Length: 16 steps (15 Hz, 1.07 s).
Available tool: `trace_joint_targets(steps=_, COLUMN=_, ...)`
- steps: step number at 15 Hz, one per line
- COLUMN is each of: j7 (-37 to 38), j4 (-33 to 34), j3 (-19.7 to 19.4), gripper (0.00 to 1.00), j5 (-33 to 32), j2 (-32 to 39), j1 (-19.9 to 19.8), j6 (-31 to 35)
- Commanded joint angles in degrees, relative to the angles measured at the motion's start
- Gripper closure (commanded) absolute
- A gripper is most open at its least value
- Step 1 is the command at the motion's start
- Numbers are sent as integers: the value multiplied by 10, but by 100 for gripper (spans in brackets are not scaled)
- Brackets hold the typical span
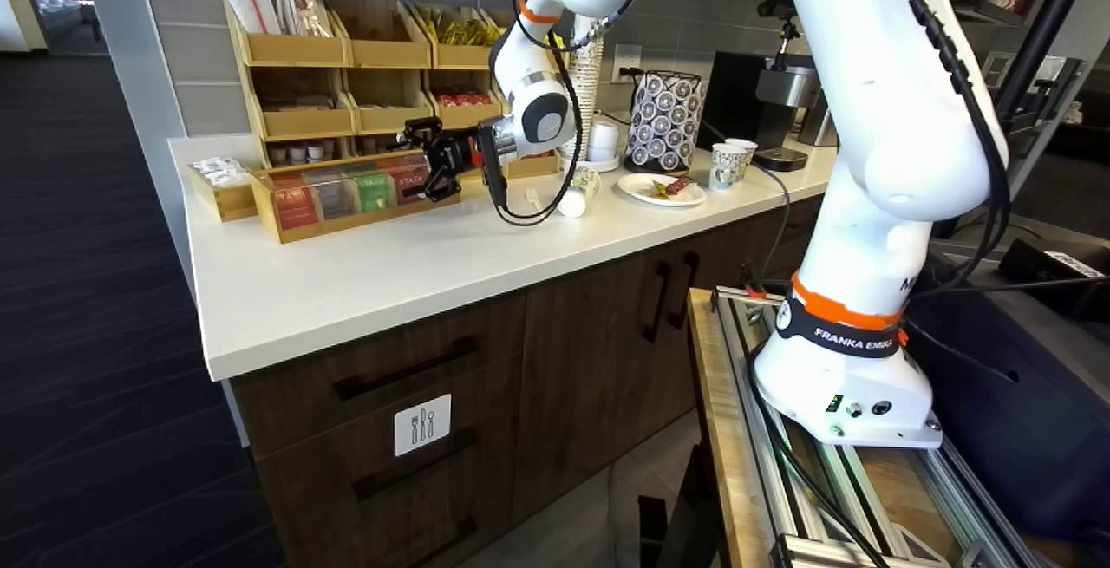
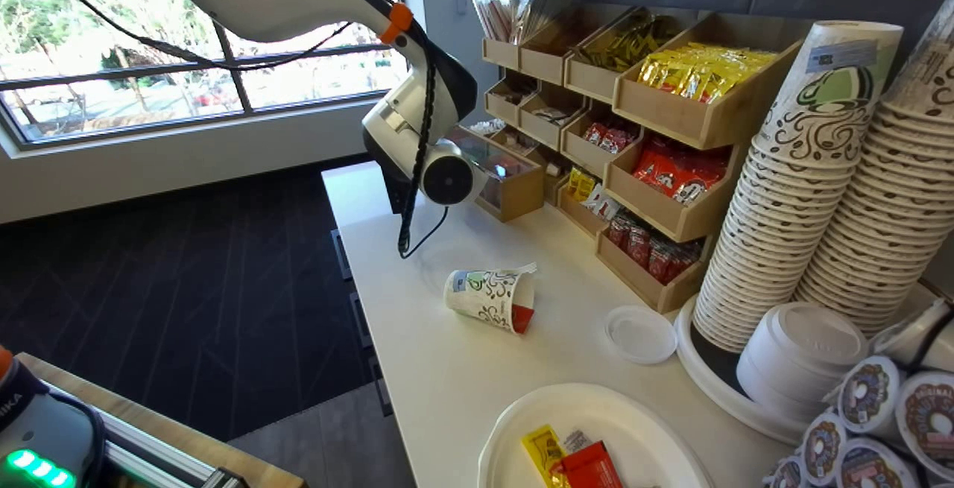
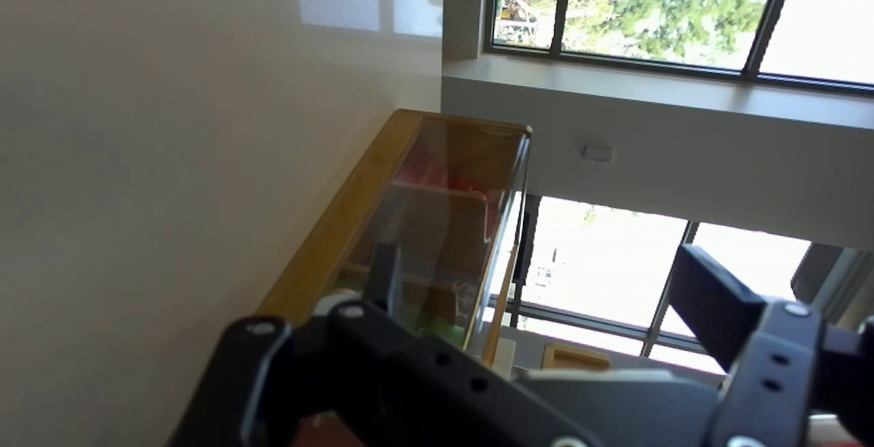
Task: Open then close the lid of the rack
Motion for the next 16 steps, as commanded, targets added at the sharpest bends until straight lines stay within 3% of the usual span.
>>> trace_joint_targets(steps=1, j7=11, j4=9, j3=2, gripper=0, j5=6, j2=17, j1=4, j6=26)
trace_joint_targets(steps=16, j7=0, j4=64, j3=19, gripper=0, j5=111, j2=67, j1=24, j6=109)
